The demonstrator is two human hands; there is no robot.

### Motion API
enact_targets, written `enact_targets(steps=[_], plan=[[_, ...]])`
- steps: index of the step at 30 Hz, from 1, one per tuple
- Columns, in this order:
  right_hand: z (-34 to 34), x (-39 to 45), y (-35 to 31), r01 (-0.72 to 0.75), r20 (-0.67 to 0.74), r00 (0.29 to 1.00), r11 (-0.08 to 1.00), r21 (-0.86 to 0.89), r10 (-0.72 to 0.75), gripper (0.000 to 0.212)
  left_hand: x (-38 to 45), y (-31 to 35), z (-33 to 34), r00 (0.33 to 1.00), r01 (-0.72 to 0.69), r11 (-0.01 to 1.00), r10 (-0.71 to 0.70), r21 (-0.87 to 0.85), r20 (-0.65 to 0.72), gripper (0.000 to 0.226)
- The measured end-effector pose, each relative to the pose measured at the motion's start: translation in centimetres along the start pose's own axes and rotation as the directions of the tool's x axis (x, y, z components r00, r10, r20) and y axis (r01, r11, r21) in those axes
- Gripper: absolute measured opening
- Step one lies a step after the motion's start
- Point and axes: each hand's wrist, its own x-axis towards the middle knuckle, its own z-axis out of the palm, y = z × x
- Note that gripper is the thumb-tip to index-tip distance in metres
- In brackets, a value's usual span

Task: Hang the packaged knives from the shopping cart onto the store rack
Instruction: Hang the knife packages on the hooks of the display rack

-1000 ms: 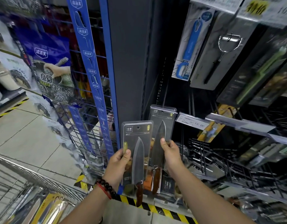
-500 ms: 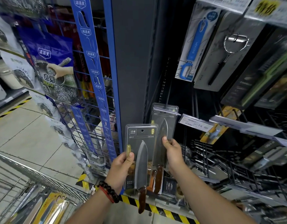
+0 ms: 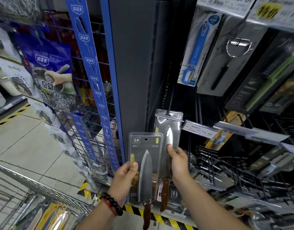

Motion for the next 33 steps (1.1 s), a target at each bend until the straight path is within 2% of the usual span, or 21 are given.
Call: enact_targets(steps=[3,7,11,15,20,25,29,33], plan=[[-0.1,-0.2,-0.1,-0.002,-0.001,1.000,1.000,-0.022,0.002,0.030,-0.1,0.0,0.3,0.999,0.034,0.999,-0.034,-0.004,-0.013,0.040],[-0.5,-0.6,0.1,0.006,0.008,1.000,1.000,-0.022,-0.006,0.023,-0.3,0.4,0.6,0.999,0.036,0.999,-0.036,-0.004,-0.036,0.030],[-0.6,-0.5,-0.1,0.001,0.014,1.000,1.000,-0.011,0.000,0.018,-0.5,0.5,0.6,0.998,0.039,0.999,-0.039,-0.015,-0.052,0.031],[-0.6,-0.6,-0.1,-0.015,0.023,1.000,0.999,-0.035,0.015,0.016,-0.7,0.7,0.7,0.997,0.048,0.999,-0.048,-0.008,-0.067,0.021],[-0.6,-0.9,-0.8,-0.035,0.037,0.999,0.998,-0.049,0.036,0.017,-1.2,0.8,0.8,0.998,0.036,0.999,-0.035,0.004,-0.045,0.026],[-0.3,-0.7,-0.6,0.014,0.025,1.000,0.997,-0.081,-0.012,0.035,-1.7,1.2,0.8,0.998,0.035,0.999,-0.035,-0.008,-0.043,0.016],[0.1,-1.1,-0.9,0.034,0.031,0.999,0.999,-0.042,-0.033,0.026,-1.9,1.4,0.7,0.998,0.023,1.000,-0.024,-0.009,-0.054,0.015],[0.1,-0.9,-1.2,0.049,0.004,0.999,0.998,-0.038,-0.049,0.032,-2.1,1.3,0.4,0.998,0.019,1.000,-0.020,-0.017,-0.064,0.015]])
